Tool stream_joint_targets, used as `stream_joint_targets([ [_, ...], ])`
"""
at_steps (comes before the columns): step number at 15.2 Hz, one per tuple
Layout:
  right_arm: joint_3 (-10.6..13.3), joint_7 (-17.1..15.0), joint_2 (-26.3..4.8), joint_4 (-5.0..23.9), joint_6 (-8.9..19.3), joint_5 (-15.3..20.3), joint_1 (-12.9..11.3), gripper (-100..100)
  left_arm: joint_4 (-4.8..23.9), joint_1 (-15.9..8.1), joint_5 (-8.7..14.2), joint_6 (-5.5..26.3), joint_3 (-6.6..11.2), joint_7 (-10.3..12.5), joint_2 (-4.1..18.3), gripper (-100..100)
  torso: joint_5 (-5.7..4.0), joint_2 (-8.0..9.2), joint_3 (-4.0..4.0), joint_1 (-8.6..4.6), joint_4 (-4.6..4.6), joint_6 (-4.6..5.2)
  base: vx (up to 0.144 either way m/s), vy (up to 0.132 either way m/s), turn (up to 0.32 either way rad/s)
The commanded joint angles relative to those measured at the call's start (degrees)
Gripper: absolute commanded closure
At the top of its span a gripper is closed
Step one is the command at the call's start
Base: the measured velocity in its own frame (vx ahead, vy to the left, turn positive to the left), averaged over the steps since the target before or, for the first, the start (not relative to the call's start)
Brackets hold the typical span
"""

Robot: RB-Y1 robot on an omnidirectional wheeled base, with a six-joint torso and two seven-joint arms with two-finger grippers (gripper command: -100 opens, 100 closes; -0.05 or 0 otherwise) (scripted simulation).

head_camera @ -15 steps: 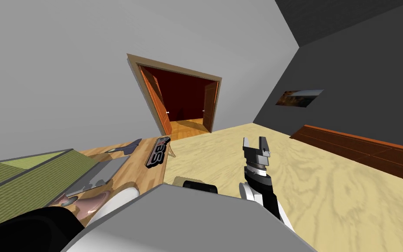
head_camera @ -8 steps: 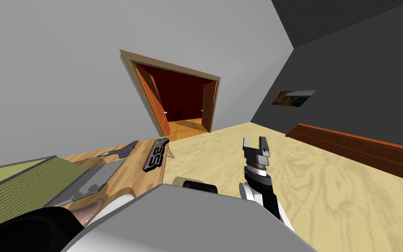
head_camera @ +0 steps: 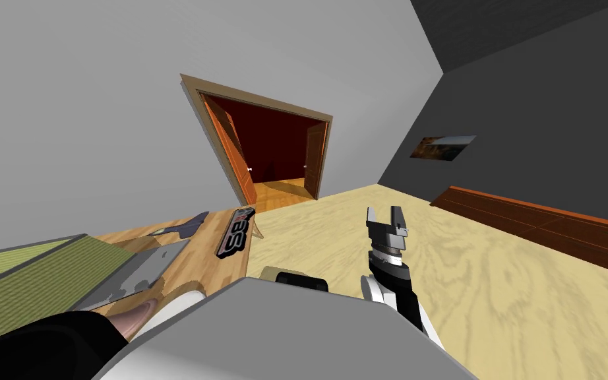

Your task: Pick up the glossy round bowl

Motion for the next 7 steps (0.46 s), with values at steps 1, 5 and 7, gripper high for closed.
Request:
stream_joint_targets([
  [1,0.0,0.0,0.0,0.0,0.0,0.0,0.0,0,0.0,0.0,0.0,0.0,0.0,0.0,0.0,100,0.0,0.0,0.0,0.0,0.0,0.0,0.0,0.0,0.0],
  [5,0.0,0.0,0.0,0.0,0.0,0.0,0.0,0,-3.54,1.69,1.17,2.39,1.14,0.39,0.0,100,-0.07,-0.03,-0.01,-0.07,0.0,-0.02,0.008,-0.005,0.006],
  [7,0.0,0.0,0.0,0.0,0.0,0.0,0.0,0,-3.59,1.73,1.17,2.3,1.11,0.41,0.0,100,-0.11,-0.05,-0.03,-0.12,-0.01,-0.04,0.015,-0.006,0.007],
])
